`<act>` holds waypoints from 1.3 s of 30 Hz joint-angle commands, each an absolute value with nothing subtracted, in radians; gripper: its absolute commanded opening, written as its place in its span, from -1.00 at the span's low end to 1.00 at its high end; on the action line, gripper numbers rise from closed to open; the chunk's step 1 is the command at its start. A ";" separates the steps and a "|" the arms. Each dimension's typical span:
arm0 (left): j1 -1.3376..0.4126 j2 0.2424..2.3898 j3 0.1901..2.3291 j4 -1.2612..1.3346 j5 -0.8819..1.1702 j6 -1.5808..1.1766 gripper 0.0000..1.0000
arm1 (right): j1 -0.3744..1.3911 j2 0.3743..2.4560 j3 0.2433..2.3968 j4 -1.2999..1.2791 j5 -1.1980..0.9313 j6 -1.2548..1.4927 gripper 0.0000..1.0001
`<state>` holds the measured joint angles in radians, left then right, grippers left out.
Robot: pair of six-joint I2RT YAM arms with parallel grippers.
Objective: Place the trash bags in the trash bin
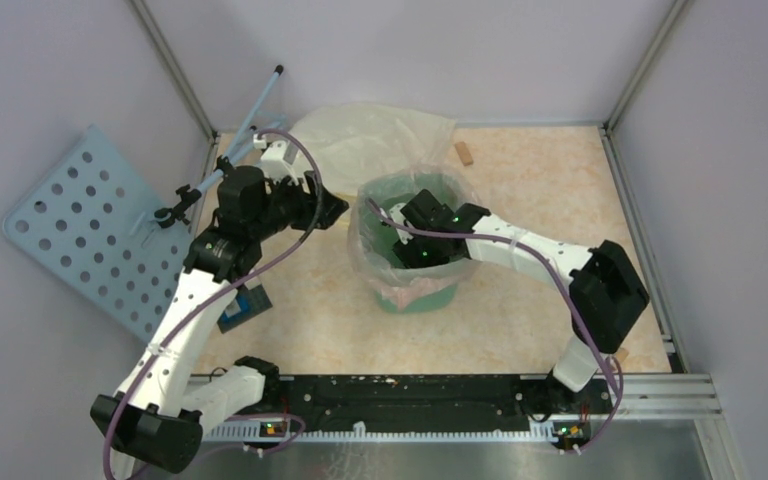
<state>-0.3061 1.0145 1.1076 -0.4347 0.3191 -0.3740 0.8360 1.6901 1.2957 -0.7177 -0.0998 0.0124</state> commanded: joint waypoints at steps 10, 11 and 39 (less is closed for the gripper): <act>-0.304 1.006 1.089 -0.395 0.375 -0.382 0.40 | 0.847 1.536 1.503 -0.785 -0.114 0.073 -0.33; -0.303 1.003 1.090 -0.398 0.378 -0.383 0.41 | 0.847 1.526 1.514 -0.794 -0.114 0.072 -0.33; -0.302 1.133 1.160 -0.367 0.494 -0.355 0.79 | 0.799 0.999 1.282 -0.787 0.289 0.344 0.49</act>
